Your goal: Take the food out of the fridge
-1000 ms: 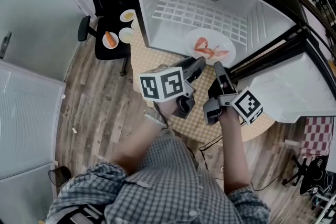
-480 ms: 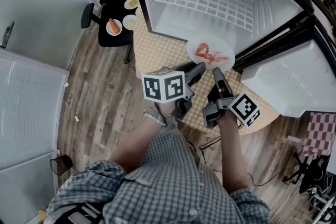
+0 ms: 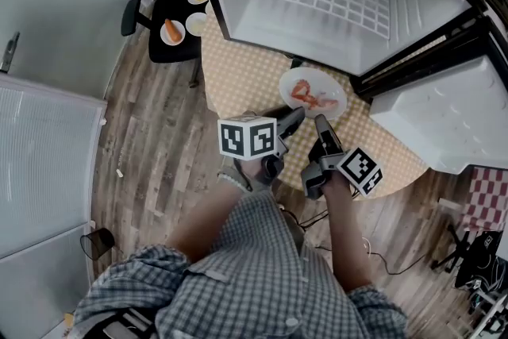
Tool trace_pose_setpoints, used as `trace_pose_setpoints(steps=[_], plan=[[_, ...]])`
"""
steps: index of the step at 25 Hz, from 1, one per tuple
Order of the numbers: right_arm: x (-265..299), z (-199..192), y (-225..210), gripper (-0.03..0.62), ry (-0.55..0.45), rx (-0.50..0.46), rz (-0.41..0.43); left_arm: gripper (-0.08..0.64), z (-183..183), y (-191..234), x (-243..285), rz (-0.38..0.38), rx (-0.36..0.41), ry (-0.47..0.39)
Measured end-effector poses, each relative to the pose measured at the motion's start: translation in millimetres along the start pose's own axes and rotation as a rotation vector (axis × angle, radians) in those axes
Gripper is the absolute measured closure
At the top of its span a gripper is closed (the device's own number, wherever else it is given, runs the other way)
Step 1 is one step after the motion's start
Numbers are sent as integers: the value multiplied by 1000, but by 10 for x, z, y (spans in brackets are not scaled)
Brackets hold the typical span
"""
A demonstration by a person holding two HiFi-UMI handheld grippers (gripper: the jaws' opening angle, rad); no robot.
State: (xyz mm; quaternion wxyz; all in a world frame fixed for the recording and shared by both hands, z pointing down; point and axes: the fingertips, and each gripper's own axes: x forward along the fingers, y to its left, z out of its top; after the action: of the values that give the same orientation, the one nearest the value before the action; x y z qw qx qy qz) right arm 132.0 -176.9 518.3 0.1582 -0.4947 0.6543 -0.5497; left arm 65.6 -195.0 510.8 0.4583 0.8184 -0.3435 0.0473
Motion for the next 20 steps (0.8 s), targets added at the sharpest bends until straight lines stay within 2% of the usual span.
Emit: trace_pose_setpoints(steps=[12, 16, 20], plan=[[117, -345, -531, 526, 86, 49, -101, 453, -475, 422, 127, 64, -70, 108], [152, -425, -645, 526, 108, 53, -132, 448, -572, 529, 157, 93, -65, 143], [177, -494, -715, 526, 137, 35, -163, 437, -651, 600, 170, 127, -17, 201]])
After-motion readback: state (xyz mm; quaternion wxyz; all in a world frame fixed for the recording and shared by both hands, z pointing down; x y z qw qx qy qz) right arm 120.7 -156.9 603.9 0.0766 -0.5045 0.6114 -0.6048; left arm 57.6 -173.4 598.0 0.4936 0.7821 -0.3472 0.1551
